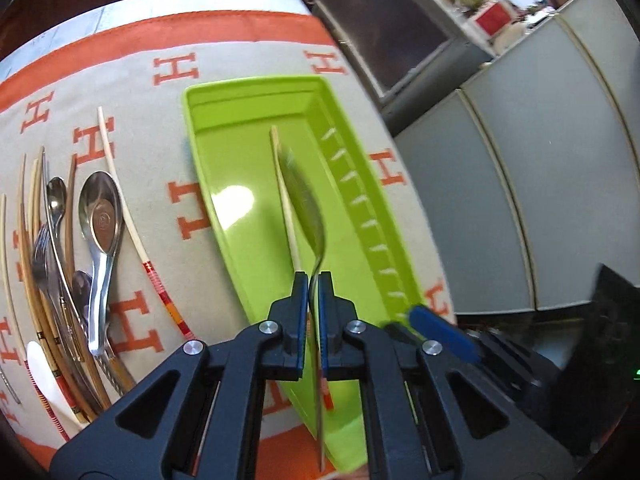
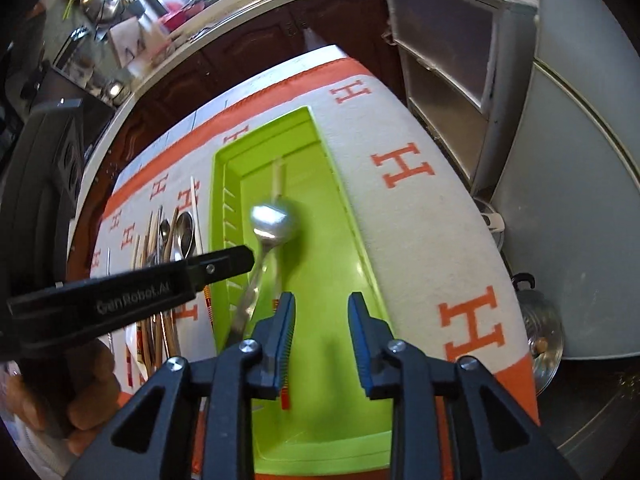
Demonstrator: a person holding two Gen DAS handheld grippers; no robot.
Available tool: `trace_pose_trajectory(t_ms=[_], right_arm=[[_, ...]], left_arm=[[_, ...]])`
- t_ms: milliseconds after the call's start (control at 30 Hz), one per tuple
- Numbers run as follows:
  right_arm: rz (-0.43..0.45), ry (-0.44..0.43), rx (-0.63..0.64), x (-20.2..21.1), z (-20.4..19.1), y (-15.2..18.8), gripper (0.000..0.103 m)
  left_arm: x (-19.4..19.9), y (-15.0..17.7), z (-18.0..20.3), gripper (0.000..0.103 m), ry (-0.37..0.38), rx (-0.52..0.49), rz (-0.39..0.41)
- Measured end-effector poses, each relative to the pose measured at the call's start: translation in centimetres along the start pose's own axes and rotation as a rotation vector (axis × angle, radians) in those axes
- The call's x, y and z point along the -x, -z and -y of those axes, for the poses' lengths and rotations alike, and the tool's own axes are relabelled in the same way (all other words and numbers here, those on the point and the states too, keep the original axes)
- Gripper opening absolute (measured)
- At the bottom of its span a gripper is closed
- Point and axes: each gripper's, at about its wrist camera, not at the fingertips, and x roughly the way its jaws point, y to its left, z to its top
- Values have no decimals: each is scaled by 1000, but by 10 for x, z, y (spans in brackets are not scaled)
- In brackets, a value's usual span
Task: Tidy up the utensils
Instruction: 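Carry the steel spoon into the green tray and open the left tool while the right drops the chopstick there, then grasp a steel chopstick with the left tool while the right grasps a wooden chopstick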
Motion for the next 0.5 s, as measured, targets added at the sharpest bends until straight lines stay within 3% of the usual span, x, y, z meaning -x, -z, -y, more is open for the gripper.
trace_pose_trajectory(t_ms=[167,400,500], right_arm=[[0,-8,-7,-3,0,-3,27],[-4,-9,22,-3,-9,2,27],[-1,-12,46,-2,-17,5,27]], left_arm=[[5,8,1,4,-32,-35,23],[42,38,-8,26,-127,-71,105],[61,55,-17,27,-176,-79,142]])
